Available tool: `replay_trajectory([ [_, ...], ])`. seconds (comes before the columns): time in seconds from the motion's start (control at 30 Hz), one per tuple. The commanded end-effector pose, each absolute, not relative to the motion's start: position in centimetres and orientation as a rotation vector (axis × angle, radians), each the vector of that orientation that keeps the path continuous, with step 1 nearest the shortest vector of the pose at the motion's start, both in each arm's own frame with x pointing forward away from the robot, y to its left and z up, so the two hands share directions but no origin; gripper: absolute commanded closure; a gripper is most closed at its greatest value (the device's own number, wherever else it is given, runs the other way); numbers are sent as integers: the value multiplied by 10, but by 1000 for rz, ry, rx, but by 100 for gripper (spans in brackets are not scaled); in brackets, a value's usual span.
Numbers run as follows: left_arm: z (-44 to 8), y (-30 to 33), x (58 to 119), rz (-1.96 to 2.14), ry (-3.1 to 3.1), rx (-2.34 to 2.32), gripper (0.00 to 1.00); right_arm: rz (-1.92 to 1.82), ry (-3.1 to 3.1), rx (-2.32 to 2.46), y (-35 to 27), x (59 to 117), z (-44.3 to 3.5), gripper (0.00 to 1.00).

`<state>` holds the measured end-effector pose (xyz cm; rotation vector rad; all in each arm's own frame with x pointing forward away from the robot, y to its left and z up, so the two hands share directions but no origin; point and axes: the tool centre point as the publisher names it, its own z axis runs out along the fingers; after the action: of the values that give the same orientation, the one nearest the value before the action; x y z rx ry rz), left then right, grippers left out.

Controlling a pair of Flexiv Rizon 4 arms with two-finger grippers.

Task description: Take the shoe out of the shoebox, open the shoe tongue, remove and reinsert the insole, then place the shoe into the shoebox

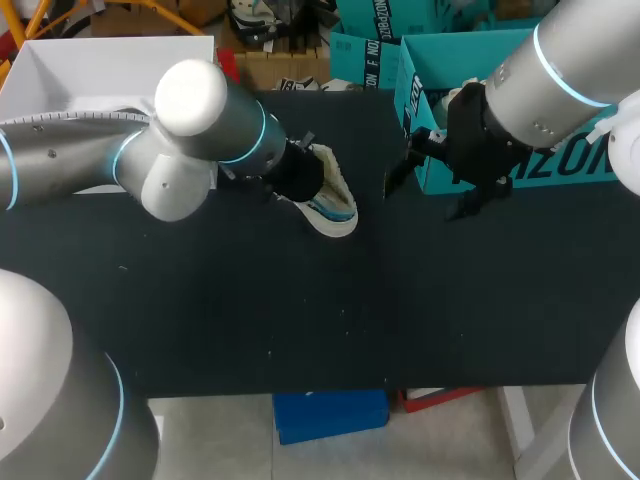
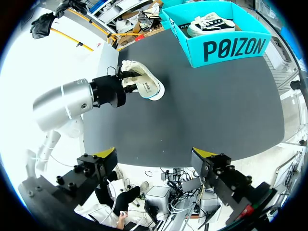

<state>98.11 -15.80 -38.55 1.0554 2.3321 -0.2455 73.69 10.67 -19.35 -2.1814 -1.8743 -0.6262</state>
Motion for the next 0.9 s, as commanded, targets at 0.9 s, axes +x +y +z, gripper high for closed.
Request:
replay_trajectory([
  [0.9, -385, -159, 982, -274, 2271, 1068, 100, -625, -1874, -2183, 108, 737, -194, 0],
])
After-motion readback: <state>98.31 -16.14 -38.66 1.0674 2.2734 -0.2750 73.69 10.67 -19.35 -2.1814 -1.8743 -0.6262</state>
